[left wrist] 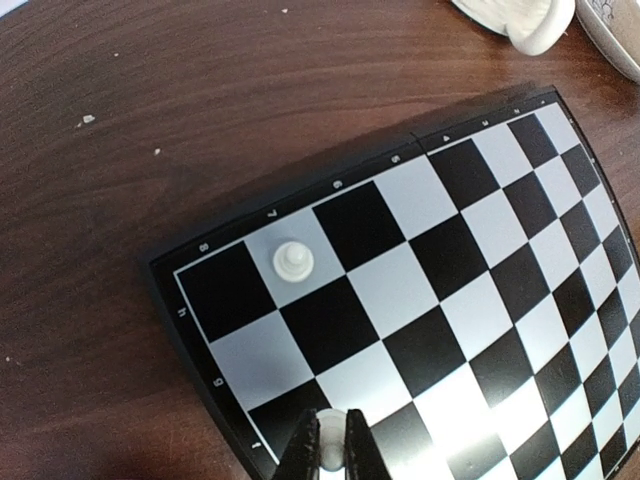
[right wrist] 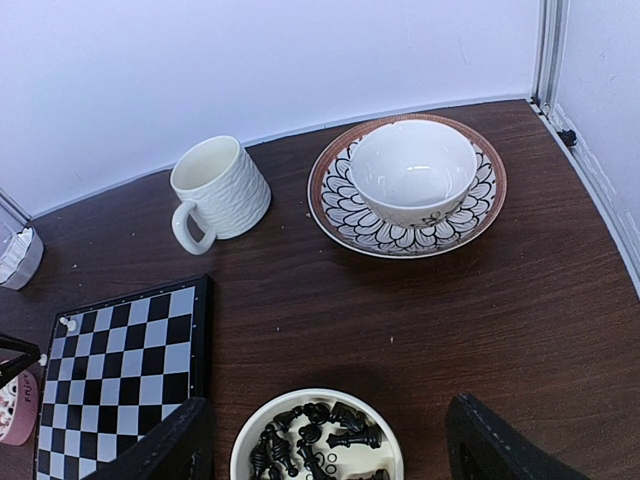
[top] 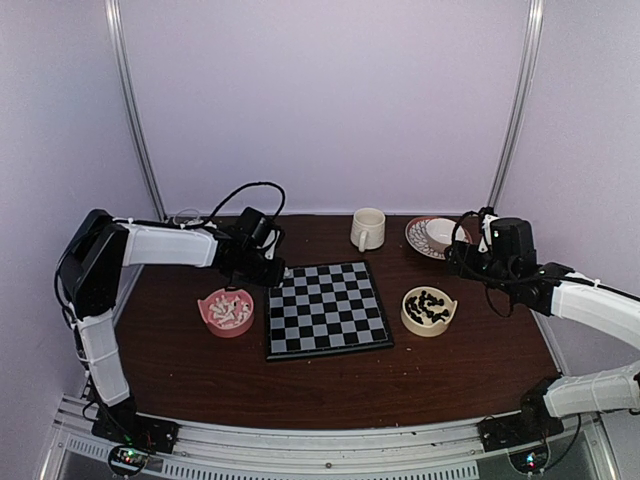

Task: Set up the chess pieces on the board
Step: Place the pawn on b2.

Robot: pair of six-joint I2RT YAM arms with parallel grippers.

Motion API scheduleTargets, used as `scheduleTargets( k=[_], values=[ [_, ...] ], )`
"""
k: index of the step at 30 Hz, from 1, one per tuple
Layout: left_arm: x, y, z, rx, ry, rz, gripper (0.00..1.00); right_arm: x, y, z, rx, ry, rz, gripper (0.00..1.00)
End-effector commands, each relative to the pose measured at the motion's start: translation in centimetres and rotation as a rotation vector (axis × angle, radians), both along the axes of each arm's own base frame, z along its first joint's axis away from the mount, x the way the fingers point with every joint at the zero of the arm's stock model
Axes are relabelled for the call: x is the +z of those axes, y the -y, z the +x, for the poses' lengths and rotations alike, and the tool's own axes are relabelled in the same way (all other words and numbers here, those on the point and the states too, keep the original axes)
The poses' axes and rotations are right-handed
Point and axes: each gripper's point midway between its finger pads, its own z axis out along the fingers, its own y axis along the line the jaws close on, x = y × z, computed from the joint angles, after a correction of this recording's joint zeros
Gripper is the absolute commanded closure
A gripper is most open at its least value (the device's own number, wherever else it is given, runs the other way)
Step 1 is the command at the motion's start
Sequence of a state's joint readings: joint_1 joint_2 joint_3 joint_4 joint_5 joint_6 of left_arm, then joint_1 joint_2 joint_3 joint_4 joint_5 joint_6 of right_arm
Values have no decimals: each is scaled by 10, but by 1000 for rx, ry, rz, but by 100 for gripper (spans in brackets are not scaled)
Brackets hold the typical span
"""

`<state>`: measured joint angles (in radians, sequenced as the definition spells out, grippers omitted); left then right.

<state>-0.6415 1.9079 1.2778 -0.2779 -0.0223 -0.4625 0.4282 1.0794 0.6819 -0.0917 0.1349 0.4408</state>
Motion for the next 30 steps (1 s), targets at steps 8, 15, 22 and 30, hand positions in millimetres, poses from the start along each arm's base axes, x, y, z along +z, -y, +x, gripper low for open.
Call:
scheduleTargets(
  k=[8,15,22,30],
  values=[
    [-6,17,23,-31,34,25,94,11,-2,3,-4,34,8,17],
    [-15,18,29,-31,24,56,94,11,-2,3,-5,33,5,17],
    [-20,15,32,-19,18,85,91,11,-2,3,-5,34,6,18],
    [-24,15,32,-22,7,95,90,12,-2,3,-3,35,8,18]
  ],
)
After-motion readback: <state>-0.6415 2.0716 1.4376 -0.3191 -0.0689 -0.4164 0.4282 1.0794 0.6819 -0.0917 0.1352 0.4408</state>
